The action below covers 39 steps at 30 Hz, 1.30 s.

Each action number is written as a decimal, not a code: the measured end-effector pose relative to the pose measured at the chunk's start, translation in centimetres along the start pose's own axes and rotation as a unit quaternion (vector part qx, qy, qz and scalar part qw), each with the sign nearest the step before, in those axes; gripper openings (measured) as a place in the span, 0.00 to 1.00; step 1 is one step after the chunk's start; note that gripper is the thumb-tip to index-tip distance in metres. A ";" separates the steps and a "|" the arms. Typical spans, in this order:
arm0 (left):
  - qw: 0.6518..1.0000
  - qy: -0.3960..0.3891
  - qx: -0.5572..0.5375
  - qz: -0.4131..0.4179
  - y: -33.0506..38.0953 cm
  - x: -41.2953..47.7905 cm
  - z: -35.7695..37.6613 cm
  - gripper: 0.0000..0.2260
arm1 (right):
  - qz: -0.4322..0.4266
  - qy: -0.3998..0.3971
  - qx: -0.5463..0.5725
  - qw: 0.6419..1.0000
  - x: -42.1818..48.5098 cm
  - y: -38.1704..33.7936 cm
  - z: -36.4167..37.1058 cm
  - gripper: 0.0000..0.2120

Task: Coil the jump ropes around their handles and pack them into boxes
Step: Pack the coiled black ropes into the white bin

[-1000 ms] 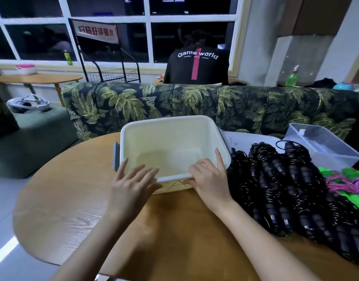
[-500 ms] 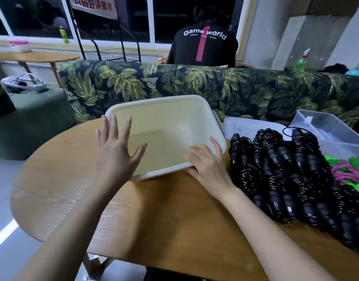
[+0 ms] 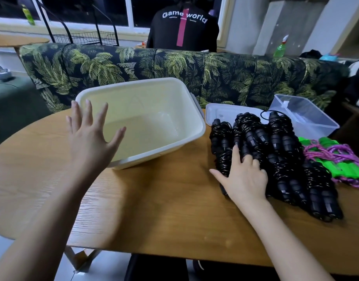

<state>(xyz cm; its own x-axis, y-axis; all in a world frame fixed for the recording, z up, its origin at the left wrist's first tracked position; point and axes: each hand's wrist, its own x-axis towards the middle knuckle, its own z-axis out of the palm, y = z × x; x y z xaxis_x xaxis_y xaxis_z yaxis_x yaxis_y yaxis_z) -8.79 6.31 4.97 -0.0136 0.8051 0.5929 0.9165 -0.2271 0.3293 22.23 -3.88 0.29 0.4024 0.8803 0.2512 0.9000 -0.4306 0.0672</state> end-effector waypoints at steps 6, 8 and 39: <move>1.000 -0.010 0.008 0.005 -0.1 0.0 -0.2 0.36 | 0.004 -0.032 -0.011 0.999 -0.8 -1.1 0.3 0.44; 1.000 -0.014 0.012 0.008 -0.2 0.0 -0.2 0.36 | -0.004 -0.055 0.019 0.998 -0.9 -1.3 0.0 0.42; 0.972 -0.011 -0.228 0.060 3.3 0.5 1.6 0.28 | -0.036 -0.357 0.625 0.693 9.1 -14.3 -7.3 0.37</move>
<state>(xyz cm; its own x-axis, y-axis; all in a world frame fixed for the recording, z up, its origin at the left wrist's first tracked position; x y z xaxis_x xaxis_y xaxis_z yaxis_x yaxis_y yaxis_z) -5.13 6.84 5.19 0.0952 0.7682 0.6331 0.6382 -0.5352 0.5534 11.79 8.79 8.64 -0.0726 0.9567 -0.2820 0.1843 -0.2650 -0.9465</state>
